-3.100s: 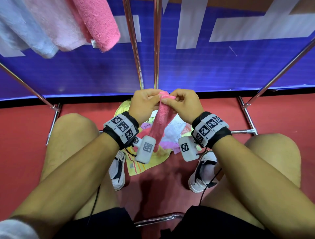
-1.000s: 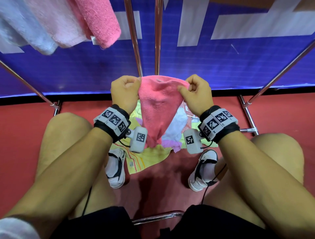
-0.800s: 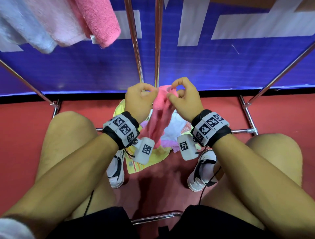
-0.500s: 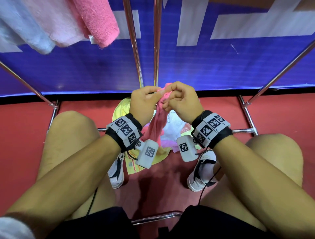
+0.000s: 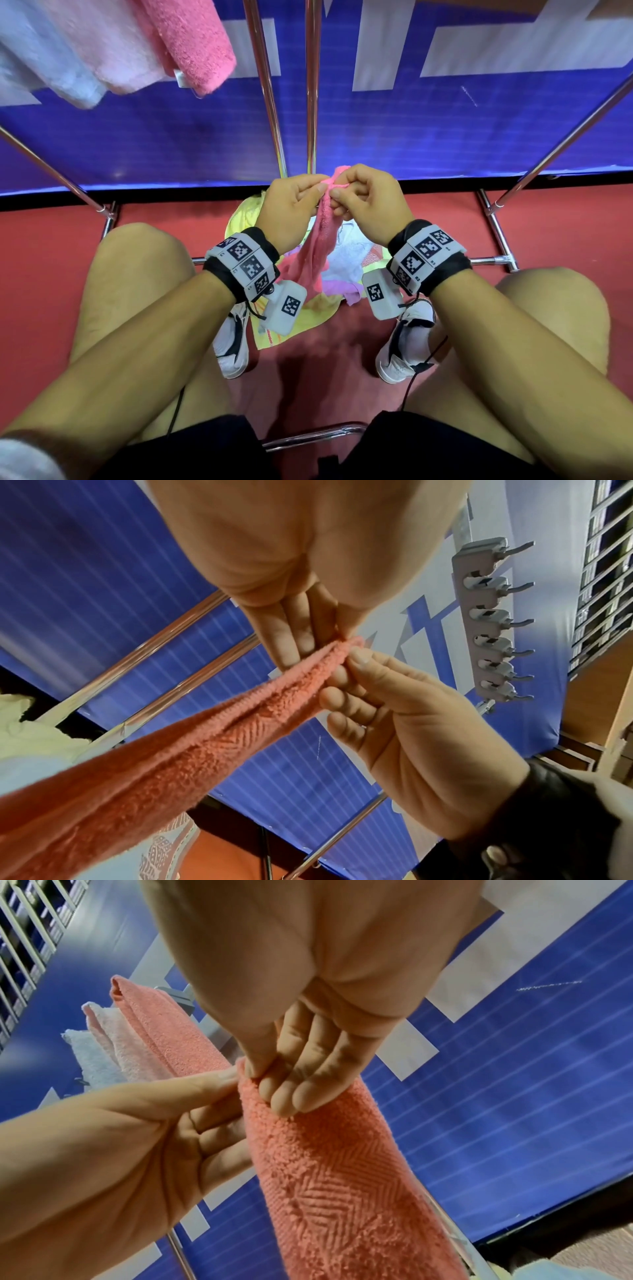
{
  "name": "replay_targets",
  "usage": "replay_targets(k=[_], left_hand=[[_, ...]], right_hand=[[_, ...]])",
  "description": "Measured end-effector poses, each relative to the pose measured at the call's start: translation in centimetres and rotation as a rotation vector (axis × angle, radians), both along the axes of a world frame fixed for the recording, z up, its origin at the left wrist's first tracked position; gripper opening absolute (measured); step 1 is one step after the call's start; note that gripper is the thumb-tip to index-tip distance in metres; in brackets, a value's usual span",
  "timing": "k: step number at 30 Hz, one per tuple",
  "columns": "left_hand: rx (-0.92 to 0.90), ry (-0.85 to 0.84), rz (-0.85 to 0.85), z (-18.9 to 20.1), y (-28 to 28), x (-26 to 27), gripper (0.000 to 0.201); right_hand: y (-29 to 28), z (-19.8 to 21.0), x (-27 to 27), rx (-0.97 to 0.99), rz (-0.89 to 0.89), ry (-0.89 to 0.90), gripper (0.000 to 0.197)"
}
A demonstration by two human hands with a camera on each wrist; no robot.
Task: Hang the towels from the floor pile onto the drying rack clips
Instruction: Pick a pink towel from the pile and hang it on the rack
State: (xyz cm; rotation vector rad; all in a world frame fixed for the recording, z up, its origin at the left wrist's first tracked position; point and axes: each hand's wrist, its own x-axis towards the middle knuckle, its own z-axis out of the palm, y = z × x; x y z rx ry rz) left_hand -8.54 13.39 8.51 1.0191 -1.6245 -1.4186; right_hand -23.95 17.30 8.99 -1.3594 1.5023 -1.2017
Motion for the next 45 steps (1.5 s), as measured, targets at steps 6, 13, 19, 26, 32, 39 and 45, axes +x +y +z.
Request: replay_targets(k=[6,13,19,26,32,39,45], left_hand=[[0.012,-0.022,-0.115,0.3,0.3,0.5,0.021],[0.031,-0.016,-0.128,0.7,-0.5,1.2,0.025],[-0.009,-0.022,-0.142,1.1,-0.8,1.7,0.017],[-0.066,-0.010,-0.104,0.9,-1.7,2.2,0.017],[-0.135,-0.029,-0.052,1.1,-2.1,2.3,0.018],[-0.107,0.025,0.031,2.7,-1.7,2.1,0.022],[-0.227,0.062,0.039,8.6,-2.1,2.3,0.017]], right_hand=[[0.0,-0.3,0.0,-0.057,-0.024,0.116,0.022],[-0.3,-0.6,-0.4,-0.084,0.002,0.264,0.013],[-0.3,-0.3,-0.6,-0.121,-0.023,0.351,0.015],[-1.0,-1.0,-2.3,-0.093,0.018,0.547,0.017],[-0.9,-0.4,-2.2,-0.144,-0.079,0.423,0.022],[-0.8,1.8,-1.2,-0.151,-0.089,0.019,0.049],[-1.7,7.1,-0.6,-0.215,-0.011,0.033,0.025]])
